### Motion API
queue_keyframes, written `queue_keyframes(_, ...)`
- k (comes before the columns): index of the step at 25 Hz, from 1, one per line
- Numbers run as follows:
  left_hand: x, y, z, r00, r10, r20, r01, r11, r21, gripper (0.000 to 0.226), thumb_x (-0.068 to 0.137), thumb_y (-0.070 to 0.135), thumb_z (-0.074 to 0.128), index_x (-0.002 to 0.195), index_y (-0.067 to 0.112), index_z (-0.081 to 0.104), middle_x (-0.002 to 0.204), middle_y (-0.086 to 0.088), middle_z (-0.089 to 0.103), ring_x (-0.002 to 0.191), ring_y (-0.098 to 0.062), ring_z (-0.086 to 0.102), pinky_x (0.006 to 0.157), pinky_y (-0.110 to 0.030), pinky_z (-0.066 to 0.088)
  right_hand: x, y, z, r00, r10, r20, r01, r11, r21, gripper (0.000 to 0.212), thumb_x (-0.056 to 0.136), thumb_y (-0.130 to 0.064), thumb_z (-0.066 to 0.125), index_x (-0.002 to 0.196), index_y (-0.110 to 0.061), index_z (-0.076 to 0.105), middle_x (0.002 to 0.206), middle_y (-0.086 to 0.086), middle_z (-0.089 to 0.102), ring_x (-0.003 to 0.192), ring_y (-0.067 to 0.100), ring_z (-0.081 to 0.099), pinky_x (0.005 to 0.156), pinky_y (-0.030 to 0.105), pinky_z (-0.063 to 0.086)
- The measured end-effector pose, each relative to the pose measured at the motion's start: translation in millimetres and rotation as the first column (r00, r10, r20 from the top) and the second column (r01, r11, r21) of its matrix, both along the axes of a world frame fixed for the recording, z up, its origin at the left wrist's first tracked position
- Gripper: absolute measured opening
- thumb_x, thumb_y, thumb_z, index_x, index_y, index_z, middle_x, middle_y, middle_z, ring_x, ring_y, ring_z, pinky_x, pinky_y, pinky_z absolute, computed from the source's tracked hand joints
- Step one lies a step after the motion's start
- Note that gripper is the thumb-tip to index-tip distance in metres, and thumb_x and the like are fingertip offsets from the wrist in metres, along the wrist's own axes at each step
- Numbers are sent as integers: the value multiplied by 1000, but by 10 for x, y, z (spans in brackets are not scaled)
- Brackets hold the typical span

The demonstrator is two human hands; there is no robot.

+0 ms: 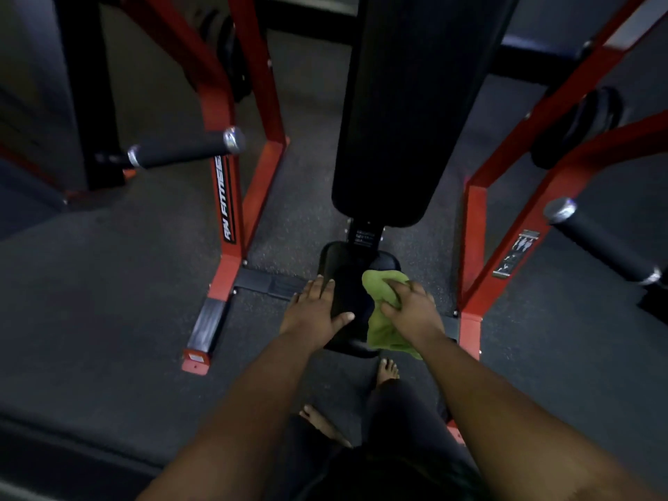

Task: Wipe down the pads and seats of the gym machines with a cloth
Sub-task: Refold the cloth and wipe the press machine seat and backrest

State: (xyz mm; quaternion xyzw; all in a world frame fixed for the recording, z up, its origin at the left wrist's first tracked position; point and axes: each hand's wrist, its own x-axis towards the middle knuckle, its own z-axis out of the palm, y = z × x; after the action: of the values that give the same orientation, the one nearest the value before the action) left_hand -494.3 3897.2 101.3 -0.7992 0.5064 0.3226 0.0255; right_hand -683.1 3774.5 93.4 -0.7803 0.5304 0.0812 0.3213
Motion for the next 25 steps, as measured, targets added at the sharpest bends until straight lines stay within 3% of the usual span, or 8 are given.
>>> queue_keyframes(5,272,-309,656,986,-104,127,123,981,-151,90,93,74,36,162,22,11,170,-8,8,156,-26,11,125,-46,16,134,-277,660,991,-41,126,61,984,-165,61,90,-48,61,147,-39,45,145,5,43,126,32,43,99,45,43)
queue_keyframes(13,724,-1575,1626,937,-176,302,268,916,-299,89,94,74,35,162,25,5,170,-2,-2,157,-21,1,126,-46,10,522,-1422,1495,923,-96,372,240,901,-362,61,89,-49,63,146,-38,47,152,3,38,135,28,36,106,44,39)
queue_keyframes(19,972,-2525,2218,895,-179,408,350,851,-393,90,94,74,36,162,24,6,170,-3,-1,157,-19,0,127,-44,9,730,-2235,2073,897,-65,437,293,828,-477,61,88,-50,65,145,-40,47,154,1,35,138,29,32,106,47,40)
queue_keyframes(25,1343,-3522,2821,831,-206,516,477,741,-473,90,94,74,35,162,24,5,170,-2,-4,157,-18,-5,127,-44,6,986,-3119,2732,869,-65,491,394,692,-605,60,88,-53,63,145,-39,48,157,4,34,143,30,28,106,55,41)
